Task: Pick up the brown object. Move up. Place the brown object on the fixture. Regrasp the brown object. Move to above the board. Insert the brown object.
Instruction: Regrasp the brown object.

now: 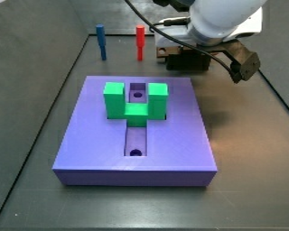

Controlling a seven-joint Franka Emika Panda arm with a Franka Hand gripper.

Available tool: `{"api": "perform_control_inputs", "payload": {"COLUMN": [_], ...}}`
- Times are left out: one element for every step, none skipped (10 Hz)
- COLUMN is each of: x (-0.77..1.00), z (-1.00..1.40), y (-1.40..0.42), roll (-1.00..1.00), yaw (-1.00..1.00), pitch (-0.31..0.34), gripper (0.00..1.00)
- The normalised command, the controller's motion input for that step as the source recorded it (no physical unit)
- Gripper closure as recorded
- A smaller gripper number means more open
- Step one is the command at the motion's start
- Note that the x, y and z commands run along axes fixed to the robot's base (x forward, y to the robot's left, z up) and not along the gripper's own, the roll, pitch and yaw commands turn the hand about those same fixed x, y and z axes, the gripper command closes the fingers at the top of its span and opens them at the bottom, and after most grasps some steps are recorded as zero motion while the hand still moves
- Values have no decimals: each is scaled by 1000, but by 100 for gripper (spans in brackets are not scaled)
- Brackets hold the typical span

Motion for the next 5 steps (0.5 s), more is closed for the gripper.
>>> {"api": "perform_control_inputs", "payload": {"x": [0, 0, 0, 0, 0], "z": [0, 0, 0, 0, 0], "y": [0, 0, 0, 0, 0], "roll": [0, 0, 0, 0, 0], "yaw": [0, 0, 0, 0, 0], "pitch": [0, 0, 0, 0, 0], "gripper": [100, 100, 100, 100, 100]}}
